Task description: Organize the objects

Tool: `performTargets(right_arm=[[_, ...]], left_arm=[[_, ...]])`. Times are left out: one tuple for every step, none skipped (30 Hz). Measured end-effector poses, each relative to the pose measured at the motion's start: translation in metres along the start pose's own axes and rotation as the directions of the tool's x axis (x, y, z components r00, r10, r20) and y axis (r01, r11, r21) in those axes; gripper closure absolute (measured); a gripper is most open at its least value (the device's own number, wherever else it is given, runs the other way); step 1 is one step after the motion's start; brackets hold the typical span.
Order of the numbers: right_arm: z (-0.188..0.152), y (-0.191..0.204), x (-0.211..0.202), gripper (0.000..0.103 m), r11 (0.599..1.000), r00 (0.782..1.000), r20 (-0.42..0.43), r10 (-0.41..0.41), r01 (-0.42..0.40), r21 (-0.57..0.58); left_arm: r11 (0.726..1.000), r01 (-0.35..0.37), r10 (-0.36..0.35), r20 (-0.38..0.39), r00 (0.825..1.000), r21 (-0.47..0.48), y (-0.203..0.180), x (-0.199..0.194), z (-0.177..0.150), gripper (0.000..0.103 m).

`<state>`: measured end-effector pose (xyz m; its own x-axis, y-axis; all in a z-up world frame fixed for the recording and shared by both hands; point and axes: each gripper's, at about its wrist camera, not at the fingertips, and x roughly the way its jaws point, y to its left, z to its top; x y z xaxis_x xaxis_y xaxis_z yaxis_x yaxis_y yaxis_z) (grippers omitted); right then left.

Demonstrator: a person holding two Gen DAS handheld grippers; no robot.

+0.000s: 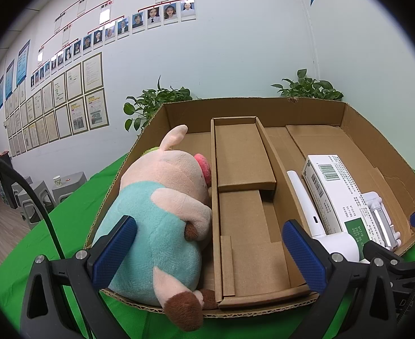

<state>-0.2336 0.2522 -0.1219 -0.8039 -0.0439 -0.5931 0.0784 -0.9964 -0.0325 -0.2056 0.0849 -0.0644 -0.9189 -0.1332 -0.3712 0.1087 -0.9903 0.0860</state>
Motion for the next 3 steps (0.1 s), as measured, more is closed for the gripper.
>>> performTargets(right_arm=[[0.0001,-0.0002,-0.0005,0.000,1.000,1.000,0.000,0.000,0.000,0.000],[0.0002,-0.0002,-0.0006,0.000,1.000,1.000,0.000,0.000,0.000,0.000],[0.0001,0.0001,-0.0001,0.000,1.000,1.000,0.000,0.000,0.000,0.000]], left_arm=[[1.000,0.000,0.000,0.001,1.000,-0.001,0.0002,-0.0002,-0.0001,0.000],[1.000,-0.001,0.001,0.001,1.000,-0.001,0.0002,-0.0002,0.0000,0.000],[1.000,-0.002,0.002,0.001,1.000,-0.001,0.0002,-0.0004,-0.0002,0.000]])
